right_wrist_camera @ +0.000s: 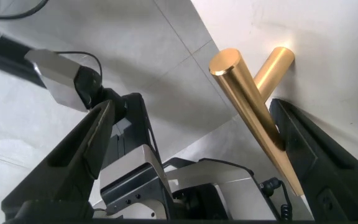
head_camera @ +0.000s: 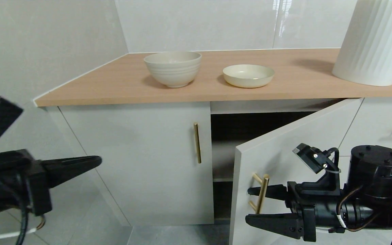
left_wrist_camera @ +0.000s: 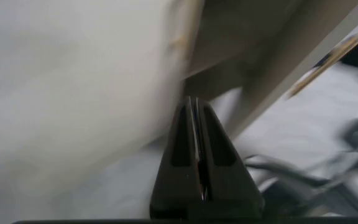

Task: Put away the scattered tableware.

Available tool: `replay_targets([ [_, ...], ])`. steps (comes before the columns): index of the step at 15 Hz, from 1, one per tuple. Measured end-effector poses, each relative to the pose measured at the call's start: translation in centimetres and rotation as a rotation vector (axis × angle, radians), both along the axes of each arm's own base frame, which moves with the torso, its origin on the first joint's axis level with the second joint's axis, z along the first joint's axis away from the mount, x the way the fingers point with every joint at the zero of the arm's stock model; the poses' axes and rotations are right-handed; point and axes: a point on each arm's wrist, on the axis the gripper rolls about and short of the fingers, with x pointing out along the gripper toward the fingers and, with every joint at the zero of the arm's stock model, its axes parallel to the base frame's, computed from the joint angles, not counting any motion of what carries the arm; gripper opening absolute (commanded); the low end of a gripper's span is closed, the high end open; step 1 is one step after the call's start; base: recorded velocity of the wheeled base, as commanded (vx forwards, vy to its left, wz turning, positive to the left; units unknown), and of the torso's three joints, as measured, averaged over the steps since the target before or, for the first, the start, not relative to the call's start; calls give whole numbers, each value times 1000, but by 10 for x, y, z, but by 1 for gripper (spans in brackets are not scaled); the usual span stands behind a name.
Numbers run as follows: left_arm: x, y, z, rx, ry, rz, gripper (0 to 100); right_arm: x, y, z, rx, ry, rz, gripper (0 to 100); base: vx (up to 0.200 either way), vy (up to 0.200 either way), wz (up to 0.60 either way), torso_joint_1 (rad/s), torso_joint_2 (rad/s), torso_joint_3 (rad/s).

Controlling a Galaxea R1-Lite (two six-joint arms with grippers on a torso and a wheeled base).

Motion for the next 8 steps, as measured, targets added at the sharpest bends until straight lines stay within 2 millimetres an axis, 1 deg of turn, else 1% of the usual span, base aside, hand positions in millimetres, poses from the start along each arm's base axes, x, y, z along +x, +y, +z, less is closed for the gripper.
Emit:
replay_targets([
  [1,16,-13,-3,-47,30,-36,0,0,0,0,0,0,-2,100,0,0,0,0,0,0],
  [3,41,-44,-12,-164,109,-103,0,1,-1,0,1,0,-4,100,0,0,0,0,0,0],
  [5,57,-72,-26,-238,191,-156,0,2,-2,0,1,1,-12,100,0,0,0,0,0,0],
  [8,76,-106,-50,-247,247,-233,0,3,-4,0,1,2,-22,100,0,0,0,0,0,0],
])
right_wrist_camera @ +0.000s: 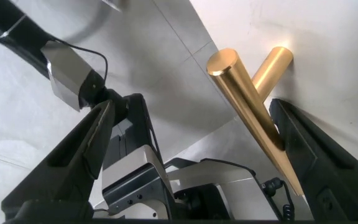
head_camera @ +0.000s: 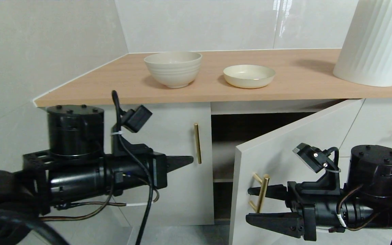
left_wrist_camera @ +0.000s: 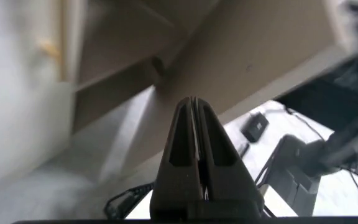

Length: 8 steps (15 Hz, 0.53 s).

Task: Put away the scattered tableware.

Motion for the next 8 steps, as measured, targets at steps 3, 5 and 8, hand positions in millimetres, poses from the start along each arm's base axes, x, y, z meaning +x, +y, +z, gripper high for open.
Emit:
replay_targets([
  [3,16,-39,-26,-7,2,-81,0,2,-1,0,-1,0,-13,100,0,0,0,0,0,0],
  [5,20,-59,-40,-12,-1,-127,0,4,-5,2,1,-3,-30,100,0,0,0,0,0,0],
  [8,25,-77,-52,-35,-24,-176,0,7,-8,2,3,-9,-53,100,0,0,0,0,0,0],
])
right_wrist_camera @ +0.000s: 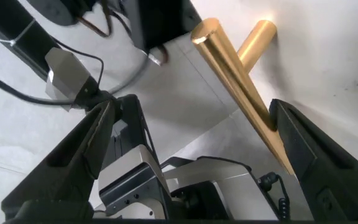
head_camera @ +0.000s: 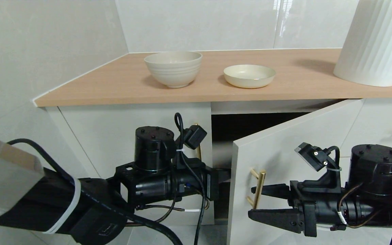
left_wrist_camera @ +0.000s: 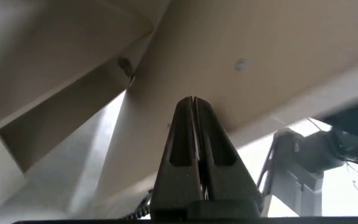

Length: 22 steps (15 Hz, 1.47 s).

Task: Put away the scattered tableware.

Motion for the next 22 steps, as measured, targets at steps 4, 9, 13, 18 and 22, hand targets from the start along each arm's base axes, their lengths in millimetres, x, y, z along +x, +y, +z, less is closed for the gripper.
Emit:
replay_targets([
  [4,6,-14,-16,-20,-14,-28,0,1,-8,-4,-8,31,-49,100,0,0,0,0,0,0],
  [9,8,-17,-16,-80,1,-38,0,-10,-22,-8,-71,-6,-237,100,0,0,0,0,0,0],
  [13,6,-16,-14,-84,1,-34,0,-40,-53,2,-158,31,-326,100,0,0,0,0,0,0],
  [18,1,-12,-12,-79,-2,-35,0,-57,-80,18,-351,-65,-525,100,0,0,0,0,0,0],
  [22,0,-11,-11,-80,-3,-36,0,-63,-77,22,-362,-70,-502,100,0,0,0,0,0,0],
])
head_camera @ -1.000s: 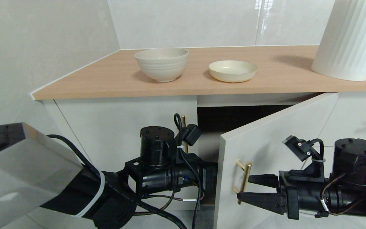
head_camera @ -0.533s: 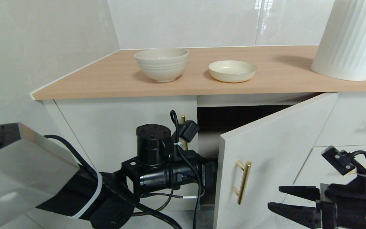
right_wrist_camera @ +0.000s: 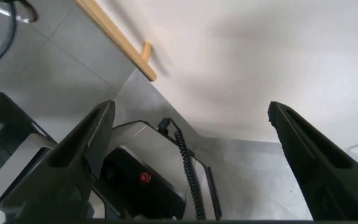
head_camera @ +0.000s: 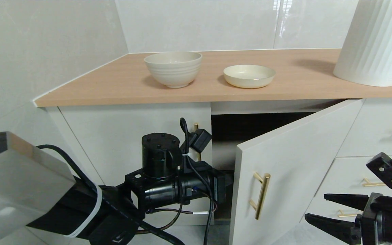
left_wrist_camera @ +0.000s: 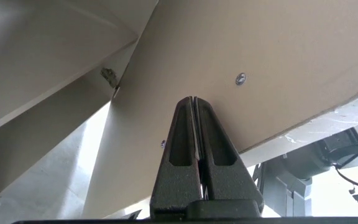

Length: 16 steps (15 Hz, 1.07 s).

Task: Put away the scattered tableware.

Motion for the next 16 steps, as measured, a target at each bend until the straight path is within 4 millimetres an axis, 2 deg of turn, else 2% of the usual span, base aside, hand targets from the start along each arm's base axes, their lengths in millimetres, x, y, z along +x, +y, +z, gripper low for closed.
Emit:
replay_targets([
  [1,0,0,0,0,0,-1,0,-1,0,1,1,-4,3,100,0,0,0,0,0,0],
  [6,-2,-6,-3,5,6,-15,0,-7,0,4,5,-14,19,100,-200,0,0,0,5,1],
  [16,16,-26,-4,17,19,-25,0,-15,-4,8,7,-21,22,100,0,0,0,0,0,0],
])
